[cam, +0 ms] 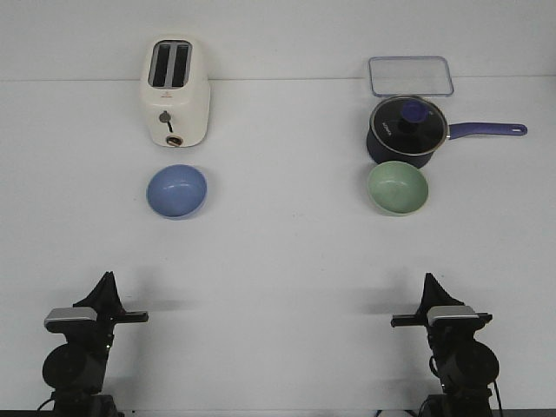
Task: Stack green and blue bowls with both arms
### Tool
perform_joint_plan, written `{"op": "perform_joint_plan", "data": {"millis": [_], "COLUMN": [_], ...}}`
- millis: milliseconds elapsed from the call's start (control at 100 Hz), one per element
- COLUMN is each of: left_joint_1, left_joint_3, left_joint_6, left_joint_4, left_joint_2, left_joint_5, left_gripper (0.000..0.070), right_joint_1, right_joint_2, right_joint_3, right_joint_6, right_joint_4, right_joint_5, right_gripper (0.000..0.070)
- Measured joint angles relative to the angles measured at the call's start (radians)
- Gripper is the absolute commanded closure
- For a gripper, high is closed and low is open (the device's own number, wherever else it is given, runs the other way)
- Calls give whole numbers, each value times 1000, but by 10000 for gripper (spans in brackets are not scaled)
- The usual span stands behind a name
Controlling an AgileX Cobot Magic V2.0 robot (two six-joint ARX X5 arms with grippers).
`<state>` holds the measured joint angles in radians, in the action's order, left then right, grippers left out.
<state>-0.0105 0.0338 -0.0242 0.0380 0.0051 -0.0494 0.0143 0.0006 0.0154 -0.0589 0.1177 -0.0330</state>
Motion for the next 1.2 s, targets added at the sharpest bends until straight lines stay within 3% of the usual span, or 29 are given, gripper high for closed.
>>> {"op": "perform_joint_plan", "data": {"millis": [890,1200], "left_joint_1": [0,0], "left_joint_3": [0,0], "left_joint_6": [0,0], "left_joint_4": [0,0], "left_joint_2": [0,0], "left_joint_5": [0,0], "left_gripper": [685,685], "right_joint_1": [0,0], "right_joint_2": [0,0], "right_joint_3": [0,2], "right_joint_6": [-3,-218], "right_joint_4": [-9,-27], "right_joint_5": [-3,-41], "right_gripper": [690,699]}}
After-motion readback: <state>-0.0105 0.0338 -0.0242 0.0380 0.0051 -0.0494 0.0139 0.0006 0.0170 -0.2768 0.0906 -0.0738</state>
